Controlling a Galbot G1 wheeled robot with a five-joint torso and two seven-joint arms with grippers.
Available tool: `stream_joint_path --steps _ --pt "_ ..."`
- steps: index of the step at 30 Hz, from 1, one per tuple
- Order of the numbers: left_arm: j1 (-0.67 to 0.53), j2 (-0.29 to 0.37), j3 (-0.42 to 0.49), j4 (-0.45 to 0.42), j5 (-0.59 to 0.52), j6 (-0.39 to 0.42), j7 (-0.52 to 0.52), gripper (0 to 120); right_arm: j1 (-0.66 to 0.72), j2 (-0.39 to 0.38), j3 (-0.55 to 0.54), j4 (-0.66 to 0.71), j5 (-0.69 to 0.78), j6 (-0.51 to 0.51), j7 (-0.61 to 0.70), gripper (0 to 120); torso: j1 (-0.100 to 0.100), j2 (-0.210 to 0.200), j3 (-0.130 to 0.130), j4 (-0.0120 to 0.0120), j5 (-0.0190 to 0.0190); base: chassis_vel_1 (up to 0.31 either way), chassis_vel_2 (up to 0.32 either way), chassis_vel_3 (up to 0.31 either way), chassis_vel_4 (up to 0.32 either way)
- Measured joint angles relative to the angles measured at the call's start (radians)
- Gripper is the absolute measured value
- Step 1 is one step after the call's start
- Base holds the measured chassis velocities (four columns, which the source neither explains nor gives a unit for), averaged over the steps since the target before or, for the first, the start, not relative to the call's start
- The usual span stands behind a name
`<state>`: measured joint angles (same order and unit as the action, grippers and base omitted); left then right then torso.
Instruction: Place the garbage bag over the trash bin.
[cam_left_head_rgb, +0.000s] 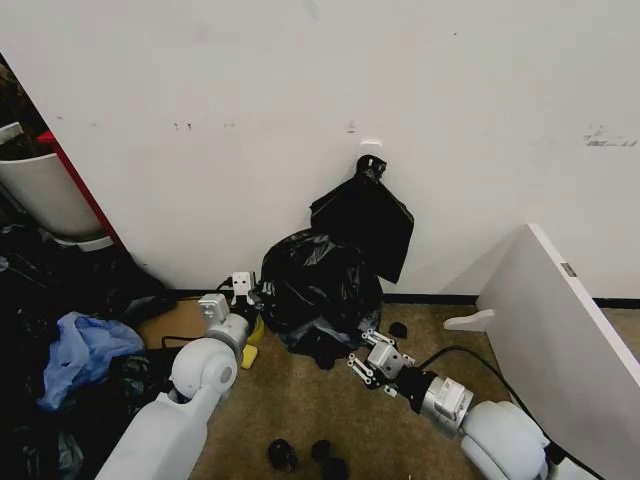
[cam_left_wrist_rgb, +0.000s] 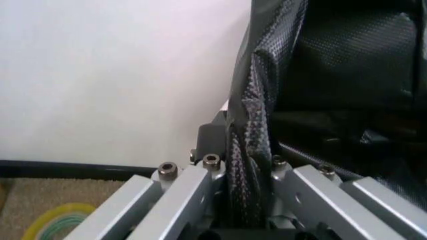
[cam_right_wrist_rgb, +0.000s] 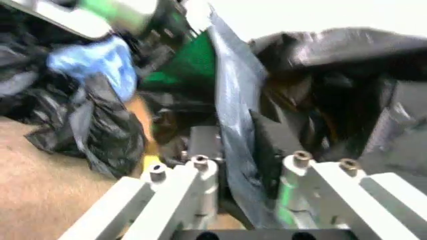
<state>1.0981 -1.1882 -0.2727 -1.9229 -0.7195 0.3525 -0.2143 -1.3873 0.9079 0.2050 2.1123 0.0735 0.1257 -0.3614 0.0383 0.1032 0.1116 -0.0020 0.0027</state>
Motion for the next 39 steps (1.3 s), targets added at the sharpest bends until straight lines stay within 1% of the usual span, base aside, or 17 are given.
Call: stream_joint_path --steps 2,4,5,7,8,9,10,12,14,18,20,23,28,32,35,36,39 --pt "-0.003 0.000 -0.005 -0.003 -0.021 0.009 -0.007 2 0.005 0.004 -0.002 -0.040 0.002 0.133 -0.050 3 0.000 0.000 0.000 0.0001 0.0000 0.000 0.000 0.000 0.000" --pt "-0.005 0.000 -0.011 -0.012 -0.061 0.026 -0.019 2 0.011 0.010 -0.005 -0.075 0.008 0.259 -0.106 0 0.000 0.000 0.000 0.0000 -0.0001 0.000 0.000 0.000 0.000" --pt "-0.005 0.000 -0.011 -0.012 -0.061 0.026 -0.019 2 0.011 0.010 -0.005 -0.075 0.008 0.259 -0.106 0 0.000 0.000 0.000 0.0000 -0.0001 0.000 0.000 0.000 0.000" --pt "-0.006 0.000 -0.016 -0.020 -0.092 0.043 -0.029 2 0.015 0.015 -0.005 -0.098 0.012 0.327 -0.139 0 0.000 0.000 0.000 0.0000 0.0000 0.000 0.000 0.000 0.000" --pt "-0.007 0.000 -0.021 -0.028 -0.120 0.058 -0.038 2 0.019 0.019 -0.006 -0.115 0.013 0.373 -0.159 0 0.000 0.000 0.000 0.0000 0.0000 0.000 0.000 0.000 0.000" --pt "-0.009 -0.001 -0.028 -0.040 -0.170 0.089 -0.056 2 0.028 0.027 -0.008 -0.144 0.013 0.436 -0.187 0 0.000 0.000 0.000 0.0000 0.0000 0.000 0.000 0.000 0.000" --pt "-0.011 0.000 -0.033 -0.052 -0.218 0.122 -0.073 2 0.038 0.037 -0.007 -0.171 0.008 0.478 -0.205 0 0.000 0.000 0.000 0.0000 0.0001 0.000 0.000 0.000 0.000" --pt "-0.012 0.004 -0.039 -0.070 -0.289 0.176 -0.098 2 0.061 0.051 0.006 -0.226 -0.022 0.531 -0.223 0 0.000 0.000 0.000 0.0000 -0.0001 0.000 0.000 0.000 0.000" --pt "-0.012 0.006 -0.041 -0.075 -0.311 0.191 -0.106 2 0.072 0.057 0.015 -0.248 -0.043 0.548 -0.232 0 0.000 0.000 0.000 0.0000 -0.0001 0.000 0.000 0.000 0.000" --pt "-0.014 0.019 -0.052 -0.099 -0.423 0.246 -0.143 2 0.122 0.078 0.061 -0.341 -0.183 0.644 -0.270 0 0.000 0.000 0.000 0.0002 -0.0001 0.000 0.000 0.000 0.000" --pt "-0.015 0.025 -0.057 -0.109 -0.471 0.282 -0.158 2 0.135 0.087 0.074 -0.373 -0.234 0.671 -0.270 0 0.000 0.000 0.000 0.0000 -0.0001 0.000 0.000 0.000 0.000" --pt "-0.015 0.033 -0.061 -0.114 -0.491 0.305 -0.164 2 0.141 0.093 0.078 -0.394 -0.253 0.683 -0.263 0 0.000 0.000 0.000 -0.0001 0.0000 0.000 0.000 0.000 0.000" --pt "-0.005 0.061 -0.074 -0.115 -0.500 0.343 -0.169 2 0.158 0.100 0.107 -0.424 -0.284 0.689 -0.220 0 0.000 0.000 0.000 0.0001 -0.0002 0.000 0.000 0.000 0.000" --pt "0.003 0.092 -0.094 -0.109 -0.502 0.380 -0.169 2 0.177 0.100 0.161 -0.465 -0.322 0.703 -0.176 0 0.000 0.000 0.000 0.0000 -0.0002 0.000 0.000 0.000 0.000" --pt "0.009 0.119 -0.103 -0.099 -0.500 0.384 -0.160 2 0.179 0.093 0.160 -0.493 -0.261 0.697 -0.141 0 0.000 0.000 0.000 0.0000 0.0000 0.000 0.000 0.000 0.000" --pt "0.009 0.119 -0.103 -0.099 -0.500 0.384 -0.160 2 0.179 0.093 0.160 -0.493 -0.261 0.697 -0.141 0 0.000 0.000 0.000 0.0000 0.0000 0.000 0.000 0.000 0.000" --pt "0.013 0.133 -0.122 -0.098 -0.523 0.388 -0.139 2 0.178 0.092 0.141 -0.523 -0.173 0.676 -0.120 0 0.000 0.000 0.000 0.0002 0.0001 0.000 0.000 0.000 0.000"
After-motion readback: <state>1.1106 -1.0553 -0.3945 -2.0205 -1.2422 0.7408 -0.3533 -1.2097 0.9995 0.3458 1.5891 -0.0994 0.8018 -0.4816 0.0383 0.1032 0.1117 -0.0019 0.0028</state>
